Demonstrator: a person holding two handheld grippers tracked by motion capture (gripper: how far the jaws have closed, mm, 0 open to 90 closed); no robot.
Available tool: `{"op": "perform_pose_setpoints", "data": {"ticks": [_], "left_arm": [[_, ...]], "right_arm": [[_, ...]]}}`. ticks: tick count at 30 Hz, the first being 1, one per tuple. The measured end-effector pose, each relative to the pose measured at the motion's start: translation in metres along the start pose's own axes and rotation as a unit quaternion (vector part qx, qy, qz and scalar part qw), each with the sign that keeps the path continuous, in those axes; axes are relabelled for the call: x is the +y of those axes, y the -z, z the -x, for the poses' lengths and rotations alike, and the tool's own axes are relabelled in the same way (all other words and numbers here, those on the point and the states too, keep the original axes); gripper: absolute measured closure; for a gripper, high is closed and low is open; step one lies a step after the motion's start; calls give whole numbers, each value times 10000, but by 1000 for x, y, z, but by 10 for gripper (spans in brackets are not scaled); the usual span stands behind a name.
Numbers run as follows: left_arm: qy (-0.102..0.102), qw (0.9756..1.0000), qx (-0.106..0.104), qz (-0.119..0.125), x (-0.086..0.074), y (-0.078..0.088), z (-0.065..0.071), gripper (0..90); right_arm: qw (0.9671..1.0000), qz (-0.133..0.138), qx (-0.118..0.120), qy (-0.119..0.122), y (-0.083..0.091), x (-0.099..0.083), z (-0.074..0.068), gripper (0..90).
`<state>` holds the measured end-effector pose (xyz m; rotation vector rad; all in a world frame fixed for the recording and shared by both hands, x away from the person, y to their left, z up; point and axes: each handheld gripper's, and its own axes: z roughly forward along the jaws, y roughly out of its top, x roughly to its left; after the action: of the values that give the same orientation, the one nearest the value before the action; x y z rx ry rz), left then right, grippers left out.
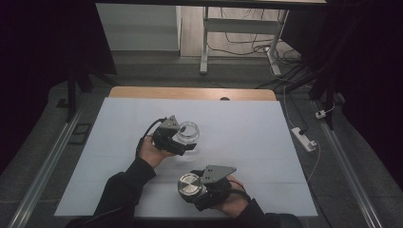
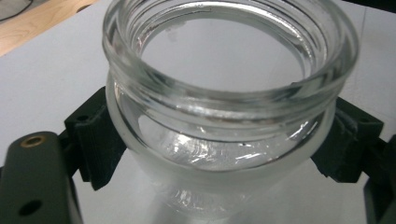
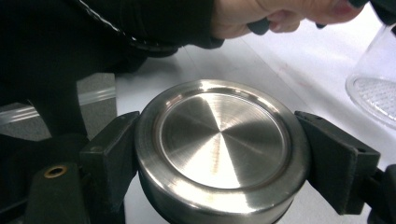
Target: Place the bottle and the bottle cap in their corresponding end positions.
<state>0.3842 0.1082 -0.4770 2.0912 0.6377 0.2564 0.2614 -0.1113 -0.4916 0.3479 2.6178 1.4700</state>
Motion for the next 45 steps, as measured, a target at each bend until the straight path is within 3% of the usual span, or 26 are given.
{"op": "perform_pose_setpoints", "data": {"ticks": [12, 26, 45], "left_arm": [[0, 9999, 118, -60, -4, -14, -4, 157], [118, 9996, 257, -71, -5, -31, -19, 156], [130, 9992, 336, -172, -3, -53, -27, 156]], "right_arm": [[9997, -237, -81, -59, -17, -15, 9, 184], [9989, -395, -235, -90, -31, -22, 22, 183], [9951, -805, -407, -392, -43, -28, 45, 182]]}}
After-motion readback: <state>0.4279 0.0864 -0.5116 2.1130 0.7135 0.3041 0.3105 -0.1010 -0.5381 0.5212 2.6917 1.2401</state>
